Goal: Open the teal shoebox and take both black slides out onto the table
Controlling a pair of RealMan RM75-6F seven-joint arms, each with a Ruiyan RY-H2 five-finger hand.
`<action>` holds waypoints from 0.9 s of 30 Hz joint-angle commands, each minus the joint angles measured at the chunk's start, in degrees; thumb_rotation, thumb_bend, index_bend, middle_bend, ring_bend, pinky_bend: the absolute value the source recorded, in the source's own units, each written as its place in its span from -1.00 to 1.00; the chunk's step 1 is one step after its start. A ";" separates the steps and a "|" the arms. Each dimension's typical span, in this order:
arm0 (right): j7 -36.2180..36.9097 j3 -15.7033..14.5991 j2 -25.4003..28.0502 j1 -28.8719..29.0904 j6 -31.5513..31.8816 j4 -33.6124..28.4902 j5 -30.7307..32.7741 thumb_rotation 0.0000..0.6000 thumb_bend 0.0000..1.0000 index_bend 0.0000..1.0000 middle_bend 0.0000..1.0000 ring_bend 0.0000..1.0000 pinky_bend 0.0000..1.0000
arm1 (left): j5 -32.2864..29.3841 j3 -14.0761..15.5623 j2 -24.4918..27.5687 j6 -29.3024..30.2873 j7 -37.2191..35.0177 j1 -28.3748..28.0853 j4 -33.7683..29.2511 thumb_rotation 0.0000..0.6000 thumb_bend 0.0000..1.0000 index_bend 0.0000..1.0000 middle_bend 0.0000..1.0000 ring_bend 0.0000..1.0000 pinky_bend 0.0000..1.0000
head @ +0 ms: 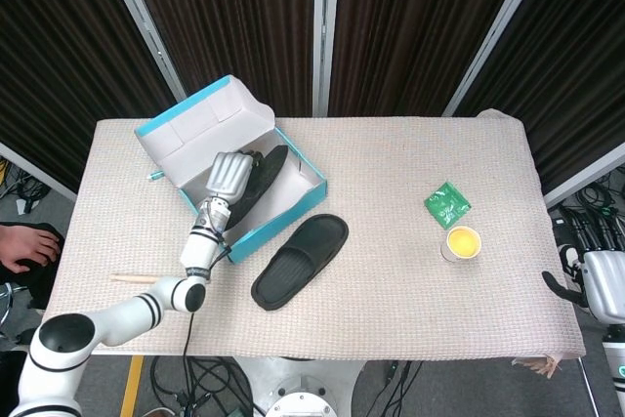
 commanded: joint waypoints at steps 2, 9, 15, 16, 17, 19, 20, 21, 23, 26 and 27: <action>0.05 -0.04 0.02 -0.15 0.17 0.06 0.00 1.00 -0.76 -0.87 -0.77 -0.95 -0.80 | 0.42 -0.38 0.15 1.09 -0.26 0.14 -0.59 1.00 -0.11 0.09 0.25 0.30 0.72; 0.28 0.02 0.04 -0.04 0.17 0.12 -0.17 1.00 -0.76 -0.87 -0.77 -0.95 -0.80 | 2.85 -2.78 2.85 5.48 -2.11 0.08 -4.11 1.00 -0.12 0.09 0.24 0.30 0.72; 0.42 0.05 -0.22 0.18 -0.04 0.41 -0.30 1.00 -0.76 -0.87 -0.77 -0.95 -0.80 | 5.56 -4.55 6.47 9.67 -4.79 0.86 -9.88 1.00 -0.11 0.09 0.24 0.29 0.72; 0.45 0.05 -0.27 0.22 -0.09 0.45 -0.31 1.00 -0.76 -0.87 -0.77 -0.95 -0.80 | 5.93 -4.77 6.90 10.14 -5.39 0.98 -10.81 1.00 -0.11 0.09 0.24 0.29 0.72; 0.47 0.06 -0.32 0.26 -0.12 0.49 -0.33 1.00 -0.76 -0.87 -0.77 -0.95 -0.80 | 6.28 -4.99 7.33 10.55 -6.11 1.12 -11.85 1.00 -0.11 0.09 0.24 0.29 0.72; 0.49 0.10 -0.41 0.34 -0.19 0.59 -0.31 1.00 -0.76 -0.87 -0.77 -0.95 -0.80 | 6.99 -5.41 8.35 11.13 -8.04 1.50 -14.83 1.00 -0.12 0.09 0.24 0.29 0.72; 0.48 0.10 -0.44 0.37 -0.24 0.62 -0.29 1.00 -0.76 -0.87 -0.77 -0.95 -0.80 | 7.39 -5.49 8.79 11.41 -8.82 1.70 -16.27 1.00 -0.12 0.09 0.24 0.29 0.72; 0.48 0.09 -0.48 0.39 -0.27 0.65 -0.29 1.00 -0.76 -0.87 -0.77 -0.95 -0.80 | 8.12 -5.36 9.33 11.79 -9.68 1.96 -18.21 1.00 -0.12 0.09 0.24 0.29 0.72; 0.47 0.08 -0.53 0.42 -0.32 0.70 -0.26 1.00 -0.76 -0.87 -0.77 -0.95 -0.80 | 9.51 -4.80 10.10 12.28 -10.42 2.26 -21.08 1.00 -0.12 0.09 0.24 0.29 0.72; 0.50 0.05 -0.63 0.47 -0.49 0.75 -0.17 1.00 -0.76 -0.87 -0.77 -0.95 -0.80 | 12.28 -2.98 10.90 12.23 -10.88 2.30 -25.46 1.00 -0.12 0.09 0.24 0.29 0.72; 0.51 0.02 -0.67 0.50 -0.59 0.78 -0.14 1.00 -0.76 -0.87 -0.77 -0.95 -0.80 | 13.08 -2.17 10.87 11.88 -10.64 2.12 -26.76 1.00 -0.12 0.09 0.24 0.29 0.72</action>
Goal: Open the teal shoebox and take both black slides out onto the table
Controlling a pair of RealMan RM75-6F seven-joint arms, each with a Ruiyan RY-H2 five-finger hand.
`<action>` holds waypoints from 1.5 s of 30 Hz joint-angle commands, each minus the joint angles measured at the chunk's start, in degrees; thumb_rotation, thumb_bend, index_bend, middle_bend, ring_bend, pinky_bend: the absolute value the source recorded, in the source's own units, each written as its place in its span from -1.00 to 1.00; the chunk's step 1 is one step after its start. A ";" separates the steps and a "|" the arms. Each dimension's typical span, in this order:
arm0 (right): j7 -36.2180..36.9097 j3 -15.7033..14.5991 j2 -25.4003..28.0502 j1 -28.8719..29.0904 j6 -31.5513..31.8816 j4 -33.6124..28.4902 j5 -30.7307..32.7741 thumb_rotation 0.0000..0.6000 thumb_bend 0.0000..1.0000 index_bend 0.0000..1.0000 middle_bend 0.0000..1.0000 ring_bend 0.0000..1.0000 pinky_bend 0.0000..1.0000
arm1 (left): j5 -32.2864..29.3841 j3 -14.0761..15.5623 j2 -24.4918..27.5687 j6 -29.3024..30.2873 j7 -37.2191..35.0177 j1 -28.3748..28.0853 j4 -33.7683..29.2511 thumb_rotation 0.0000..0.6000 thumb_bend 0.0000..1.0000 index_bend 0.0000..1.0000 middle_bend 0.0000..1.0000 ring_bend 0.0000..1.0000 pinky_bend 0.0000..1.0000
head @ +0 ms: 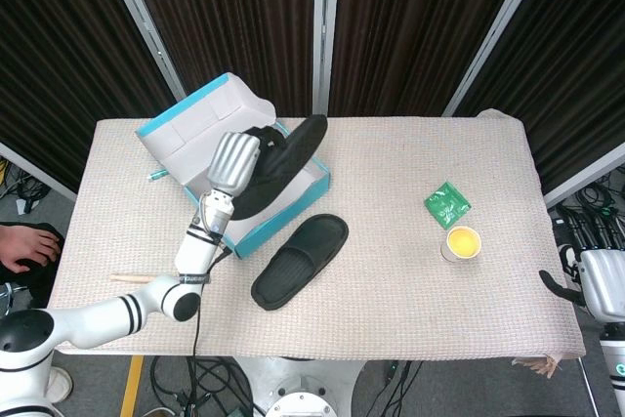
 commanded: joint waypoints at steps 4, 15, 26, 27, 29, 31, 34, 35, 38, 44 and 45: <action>-0.07 -0.02 -0.10 0.14 -0.26 -0.03 0.07 1.00 -0.76 -0.87 -0.77 -0.95 -0.80 | 3.80 4.24 -0.04 -3.11 1.67 -1.63 -5.74 1.00 -0.12 0.09 0.24 0.29 0.70; -0.27 -0.01 0.34 -0.05 0.11 -0.62 0.07 1.00 -0.76 -0.87 -0.77 -0.95 -0.80 | -5.27 4.41 -5.61 -13.20 8.20 -7.06 -1.40 1.00 -0.48 -0.42 -0.15 -0.22 0.21; 0.08 -0.10 0.24 0.03 -0.49 -0.23 0.50 1.00 -0.76 -0.87 -0.77 -0.95 -0.80 | -4.47 3.92 -2.86 -7.46 4.25 -2.77 -3.71 -0.24 -0.85 -0.79 -0.72 -0.84 -0.57; 0.16 -0.06 0.20 0.18 -0.63 -0.18 0.42 1.00 -0.76 -0.87 -0.77 -0.95 -0.80 | -4.39 4.08 -1.18 -6.84 3.97 -1.68 -5.24 -0.24 -0.85 -0.79 -0.72 -0.84 -0.57; 0.33 -0.05 0.16 0.32 -0.76 -0.06 0.29 1.00 -0.76 -0.87 -0.77 -0.95 -0.80 | -4.27 4.31 1.61 -5.36 3.65 0.29 -7.61 -0.16 -0.85 -0.79 -0.72 -0.84 -0.57; 0.67 -0.05 0.18 0.32 -0.80 0.14 0.32 1.00 -0.76 -0.87 -0.77 -0.95 -0.80 | -4.33 4.82 5.28 -3.28 3.52 3.09 -10.26 0.15 -0.85 -0.79 -0.72 -0.84 -0.57; 1.26 0.03 0.19 0.15 -0.76 0.66 0.77 1.00 -0.76 -0.87 -0.77 -0.95 -0.80 | -3.93 6.12 11.00 0.32 2.82 7.90 -13.61 0.65 -0.85 -0.78 -0.72 -0.84 -0.57; 1.38 0.01 0.19 0.08 -0.77 0.80 0.89 1.00 -0.76 -0.87 -0.77 -0.95 -0.80 | -3.79 6.63 12.68 1.48 2.43 9.49 -14.45 0.72 -0.85 -0.77 -0.71 -0.84 -0.57; 1.68 -0.12 0.18 -0.07 -0.96 1.18 1.19 1.00 -0.75 -0.87 -0.77 -0.95 -0.80 | -3.14 8.65 18.35 4.95 0.46 14.94 -17.05 0.99 -0.85 -0.71 -0.70 -0.84 -0.57; 4.10 0.14 0.25 0.22 -2.22 2.63 2.23 1.00 -0.72 -0.87 -0.77 -0.95 -0.80 | -1.30 12.79 26.19 13.44 -2.87 25.52 -16.72 1.00 -0.83 -0.65 -0.70 -0.84 -0.57; 5.39 0.24 0.31 0.39 -2.69 3.13 2.41 1.00 -0.72 -0.87 -0.77 -0.95 -0.80 | -0.97 13.82 27.18 15.03 -3.14 27.56 -15.80 1.00 -0.83 -0.65 -0.70 -0.84 -0.58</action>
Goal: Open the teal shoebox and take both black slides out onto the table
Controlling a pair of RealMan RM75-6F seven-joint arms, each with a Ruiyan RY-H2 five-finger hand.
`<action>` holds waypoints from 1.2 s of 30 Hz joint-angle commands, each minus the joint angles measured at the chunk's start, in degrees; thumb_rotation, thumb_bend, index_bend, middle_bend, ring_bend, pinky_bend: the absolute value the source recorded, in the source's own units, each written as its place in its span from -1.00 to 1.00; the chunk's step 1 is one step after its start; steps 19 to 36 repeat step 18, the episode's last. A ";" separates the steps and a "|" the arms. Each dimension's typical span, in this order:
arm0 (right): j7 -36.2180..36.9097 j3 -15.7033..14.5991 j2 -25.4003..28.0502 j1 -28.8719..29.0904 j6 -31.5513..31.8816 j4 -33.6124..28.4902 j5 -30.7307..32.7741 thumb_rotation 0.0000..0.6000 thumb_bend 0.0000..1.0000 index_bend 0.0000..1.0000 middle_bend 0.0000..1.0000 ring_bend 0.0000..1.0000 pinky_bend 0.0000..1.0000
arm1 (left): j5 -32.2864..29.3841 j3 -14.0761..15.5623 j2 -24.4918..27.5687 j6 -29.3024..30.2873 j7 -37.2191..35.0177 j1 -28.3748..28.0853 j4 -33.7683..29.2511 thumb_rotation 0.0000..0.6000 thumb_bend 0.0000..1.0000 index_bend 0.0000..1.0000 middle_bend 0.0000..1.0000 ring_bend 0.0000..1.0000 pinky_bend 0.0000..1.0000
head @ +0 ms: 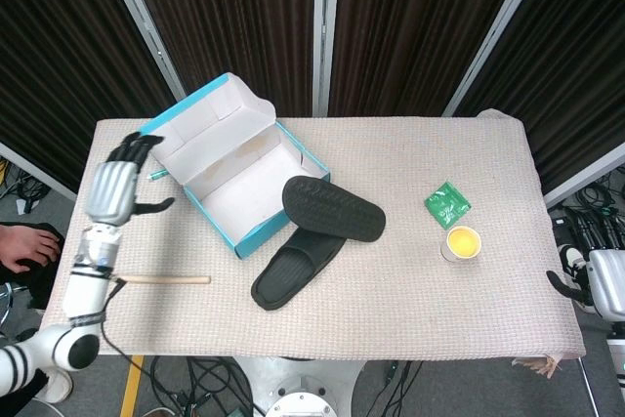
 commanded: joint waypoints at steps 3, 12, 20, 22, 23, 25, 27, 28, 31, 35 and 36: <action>5.46 0.26 0.04 0.64 -1.90 2.60 0.54 1.00 -0.69 -0.87 -0.78 -0.95 -0.80 | 2.22 6.83 5.91 7.96 -1.96 11.04 2.97 1.00 -0.82 -0.64 -0.70 -0.84 -0.59; 9.63 -1.00 -1.38 -0.84 1.20 4.43 -2.51 1.00 -0.68 -0.87 -0.78 -0.95 -0.80 | 6.72 14.74 7.11 17.68 -3.14 24.46 3.75 1.00 -0.82 -0.63 -0.70 -0.84 -0.64; 8.33 -2.32 -1.86 -2.62 4.13 3.17 -4.59 1.00 -0.68 -0.87 -0.80 -0.97 -0.82 | 12.00 17.53 5.59 22.01 -3.19 29.22 2.22 1.00 -0.82 -0.63 -0.70 -0.84 -0.67; 8.33 -2.32 -1.86 -2.62 4.13 3.17 -4.59 1.00 -0.68 -0.87 -0.80 -0.97 -0.82 | 12.00 17.53 5.59 22.01 -3.19 29.22 2.22 1.00 -0.82 -0.63 -0.70 -0.84 -0.67; 8.33 -2.32 -1.86 -2.62 4.13 3.17 -4.59 1.00 -0.68 -0.87 -0.80 -0.97 -0.82 | 12.00 17.53 5.59 22.01 -3.19 29.22 2.22 1.00 -0.82 -0.63 -0.70 -0.84 -0.67; 8.33 -2.32 -1.86 -2.62 4.13 3.17 -4.59 1.00 -0.68 -0.87 -0.80 -0.97 -0.82 | 12.00 17.53 5.59 22.01 -3.19 29.22 2.22 1.00 -0.82 -0.63 -0.70 -0.84 -0.67; 8.33 -2.32 -1.86 -2.62 4.13 3.17 -4.59 1.00 -0.68 -0.87 -0.80 -0.97 -0.82 | 12.00 17.53 5.59 22.01 -3.19 29.22 2.22 1.00 -0.82 -0.63 -0.70 -0.84 -0.67; 8.33 -2.32 -1.86 -2.62 4.13 3.17 -4.59 1.00 -0.68 -0.87 -0.80 -0.97 -0.82 | 12.00 17.53 5.59 22.01 -3.19 29.22 2.22 1.00 -0.82 -0.63 -0.70 -0.84 -0.67; 8.33 -2.32 -1.86 -2.62 4.13 3.17 -4.59 1.00 -0.68 -0.87 -0.80 -0.97 -0.82 | 12.00 17.53 5.59 22.01 -3.19 29.22 2.22 1.00 -0.82 -0.63 -0.70 -0.84 -0.67; 8.33 -2.32 -1.86 -2.62 4.13 3.17 -4.59 1.00 -0.68 -0.87 -0.80 -0.97 -0.82 | 12.00 17.53 5.59 22.01 -3.19 29.22 2.22 1.00 -0.82 -0.63 -0.70 -0.84 -0.67; 8.33 -2.32 -1.86 -2.62 4.13 3.17 -4.59 1.00 -0.68 -0.87 -0.80 -0.97 -0.82 | 12.00 17.53 5.59 22.01 -3.19 29.22 2.22 1.00 -0.82 -0.63 -0.70 -0.84 -0.67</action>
